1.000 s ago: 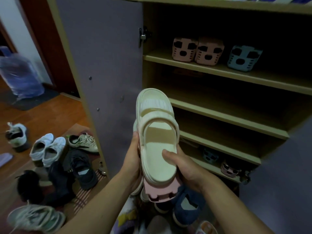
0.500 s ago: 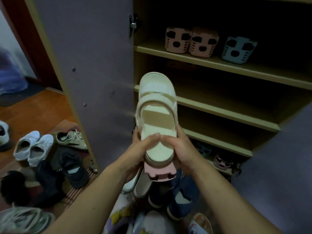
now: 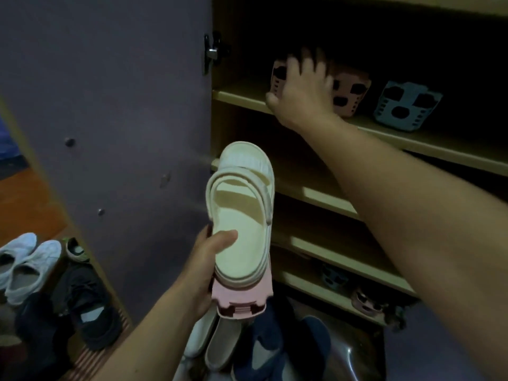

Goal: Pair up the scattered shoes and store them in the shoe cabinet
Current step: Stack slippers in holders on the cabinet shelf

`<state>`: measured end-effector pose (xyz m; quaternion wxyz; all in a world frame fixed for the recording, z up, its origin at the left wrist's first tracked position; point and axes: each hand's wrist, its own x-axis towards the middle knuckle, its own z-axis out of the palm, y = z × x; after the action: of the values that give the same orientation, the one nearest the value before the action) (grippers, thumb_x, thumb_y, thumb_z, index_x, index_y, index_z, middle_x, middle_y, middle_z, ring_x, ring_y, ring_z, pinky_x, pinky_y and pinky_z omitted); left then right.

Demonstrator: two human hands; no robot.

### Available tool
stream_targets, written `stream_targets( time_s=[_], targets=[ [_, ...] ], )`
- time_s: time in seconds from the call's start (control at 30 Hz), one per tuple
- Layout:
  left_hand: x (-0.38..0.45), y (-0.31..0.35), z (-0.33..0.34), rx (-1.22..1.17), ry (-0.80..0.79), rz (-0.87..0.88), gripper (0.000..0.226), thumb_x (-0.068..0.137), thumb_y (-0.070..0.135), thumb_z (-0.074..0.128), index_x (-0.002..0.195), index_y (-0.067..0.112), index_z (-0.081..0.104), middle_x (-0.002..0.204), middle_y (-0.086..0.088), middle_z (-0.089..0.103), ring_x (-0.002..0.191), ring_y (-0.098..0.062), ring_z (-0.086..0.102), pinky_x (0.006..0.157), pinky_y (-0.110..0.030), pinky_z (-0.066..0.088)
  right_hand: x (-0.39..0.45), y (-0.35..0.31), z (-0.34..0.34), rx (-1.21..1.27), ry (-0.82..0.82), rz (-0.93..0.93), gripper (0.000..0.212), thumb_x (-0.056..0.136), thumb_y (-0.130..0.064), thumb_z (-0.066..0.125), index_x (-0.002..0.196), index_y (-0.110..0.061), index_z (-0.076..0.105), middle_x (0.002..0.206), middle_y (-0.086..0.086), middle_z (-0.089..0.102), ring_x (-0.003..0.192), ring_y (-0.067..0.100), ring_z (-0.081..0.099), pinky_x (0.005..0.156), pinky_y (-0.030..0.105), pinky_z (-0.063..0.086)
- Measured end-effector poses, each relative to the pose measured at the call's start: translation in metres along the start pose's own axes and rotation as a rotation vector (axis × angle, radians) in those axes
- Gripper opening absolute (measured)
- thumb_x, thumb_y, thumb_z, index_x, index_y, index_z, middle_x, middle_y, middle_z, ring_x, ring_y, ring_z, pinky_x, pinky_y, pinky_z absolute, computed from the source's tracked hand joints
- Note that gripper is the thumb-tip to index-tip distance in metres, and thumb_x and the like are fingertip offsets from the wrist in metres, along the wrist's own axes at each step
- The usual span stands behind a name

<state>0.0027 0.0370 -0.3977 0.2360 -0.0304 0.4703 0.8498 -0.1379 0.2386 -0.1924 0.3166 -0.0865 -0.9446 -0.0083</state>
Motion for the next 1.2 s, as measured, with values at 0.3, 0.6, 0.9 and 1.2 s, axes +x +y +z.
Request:
stream_targets(
  time_s=[0.3, 0.6, 0.9, 1.2],
  targets=[
    [0.001, 0.055, 0.036, 0.221, -0.071, 0.109, 0.054, 0.08, 0.02, 0.067, 0.133, 0.015, 0.059, 0.119, -0.021, 0.07, 0.105, -0.041, 0.069, 0.089, -0.051, 0.056, 0.035, 0.022, -0.007, -0.087, -0.199, 0.014, 0.074, 0.085, -0.056, 0.055, 0.15, -0.037, 0.024, 0.149, 0.016, 0.032, 0.135, 0.042, 0.033, 0.094, 0.052, 0.042],
    [-0.016, 0.099, 0.046, 0.16, -0.092, 0.079, 0.037, 0.089, 0.019, 0.057, 0.123, 0.005, 0.066, 0.111, -0.022, 0.073, 0.091, -0.035, 0.074, 0.066, -0.037, 0.06, 0.023, 0.067, -0.027, -0.174, -0.255, 0.158, 0.077, 0.08, -0.063, 0.053, 0.147, -0.038, 0.026, 0.157, 0.013, 0.015, 0.142, 0.045, 0.014, 0.108, 0.061, 0.031],
    [-0.024, 0.127, 0.069, 0.248, -0.098, 0.124, 0.037, 0.089, 0.022, 0.057, 0.121, 0.007, 0.067, 0.108, -0.019, 0.074, 0.091, -0.033, 0.074, 0.066, -0.035, 0.06, -0.04, 0.061, -0.037, 0.224, 0.082, 0.182, 0.062, 0.09, -0.054, 0.05, 0.147, -0.031, 0.039, 0.148, 0.012, 0.037, 0.136, 0.035, 0.034, 0.112, 0.051, 0.031],
    [-0.022, 0.143, 0.095, 0.364, -0.149, 0.404, 0.045, 0.078, 0.02, 0.062, 0.123, 0.019, 0.067, 0.111, -0.015, 0.075, 0.1, -0.033, 0.072, 0.08, -0.041, 0.061, -0.132, -0.009, -0.031, 1.655, -0.477, 0.163, 0.079, 0.072, -0.067, 0.075, 0.141, -0.049, 0.04, 0.128, -0.012, 0.066, 0.115, 0.013, 0.066, 0.095, 0.039, 0.054]
  ],
)
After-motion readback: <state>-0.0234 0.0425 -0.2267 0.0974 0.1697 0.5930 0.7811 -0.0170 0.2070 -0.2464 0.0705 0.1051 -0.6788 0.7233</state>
